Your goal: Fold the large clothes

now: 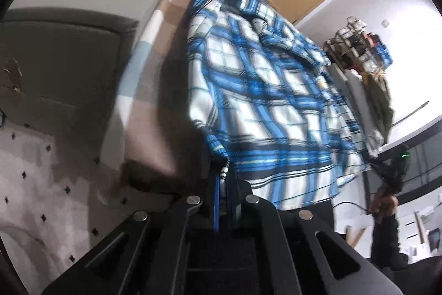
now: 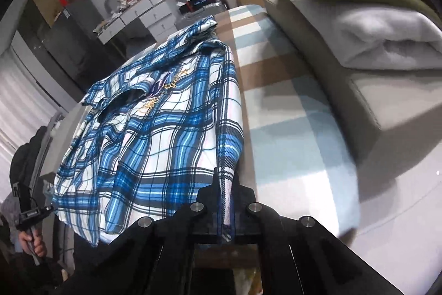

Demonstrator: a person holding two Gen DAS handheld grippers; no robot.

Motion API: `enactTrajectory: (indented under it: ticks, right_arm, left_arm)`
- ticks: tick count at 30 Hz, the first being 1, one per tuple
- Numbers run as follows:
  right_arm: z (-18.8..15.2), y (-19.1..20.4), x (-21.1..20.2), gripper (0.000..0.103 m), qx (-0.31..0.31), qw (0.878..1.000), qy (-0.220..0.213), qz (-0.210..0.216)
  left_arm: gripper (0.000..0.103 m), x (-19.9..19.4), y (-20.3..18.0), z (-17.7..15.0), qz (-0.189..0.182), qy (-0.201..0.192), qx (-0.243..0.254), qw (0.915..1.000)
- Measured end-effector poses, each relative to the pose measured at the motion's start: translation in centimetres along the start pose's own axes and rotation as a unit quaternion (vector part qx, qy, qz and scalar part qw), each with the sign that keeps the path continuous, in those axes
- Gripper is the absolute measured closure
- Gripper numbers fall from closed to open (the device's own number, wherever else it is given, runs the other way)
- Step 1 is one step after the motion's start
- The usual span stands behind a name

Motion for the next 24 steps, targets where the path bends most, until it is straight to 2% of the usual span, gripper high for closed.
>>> enactTrajectory:
  ticks: [3, 4, 6, 9, 11, 15, 18, 24]
  right_arm:
    - [-0.2, 0.3, -1.2, 0.100, -0.003, 1.000, 0.000, 0.001]
    - [-0.2, 0.4, -1.8, 0.100, -0.003, 1.000, -0.001, 0.005]
    - [0.3, 1.0, -2.7, 0.100, 0.003, 1.000, -0.011, 0.022]
    - [1.8, 2.4, -3.7, 0.100, 0.008, 0.998, -0.028, 0.049]
    - [3.3, 4.0, -3.8, 0.100, 0.000, 0.997, -0.038, 0.066]
    - [7.7, 7.9, -3.4, 0.100, -0.023, 0.994, -0.060, 0.093]
    - [12.0, 10.3, -2.5, 0.100, -0.033, 0.991, -0.072, 0.107]
    - [20.2, 12.0, 0.5, 0.100, -0.014, 0.993, -0.078, 0.087]
  left_arm:
    - [0.103, -1.0, -1.5, 0.5, -0.025, -0.010, 0.008, 0.9996]
    - [0.103, -1.4, -2.2, 0.7, -0.042, -0.012, 0.012, 0.9990]
    - [0.103, -2.0, -3.1, 1.6, -0.051, -0.022, 0.019, 0.9983]
    - [0.103, -2.1, -4.4, 4.2, -0.059, -0.037, 0.044, 0.9966]
    - [0.103, -1.3, -4.9, 6.4, -0.063, -0.034, 0.057, 0.9958]
    - [0.103, -0.1, -4.9, 11.4, -0.043, -0.031, 0.081, 0.9953]
    - [0.103, 1.1, -5.4, 14.8, -0.050, -0.022, 0.084, 0.9950]
    - [0.103, 1.4, -6.0, 21.6, -0.046, -0.027, 0.081, 0.9953]
Point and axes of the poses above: each gripper's, at about its wrist camera, not at the fingertips, and x roughly the way its jaws point, y to its left, z to its top, the point moved 7 cm from there along x, roughly the way its jaws point, and after that the axes turned 5 degrees about x, right-handed, at the moved point
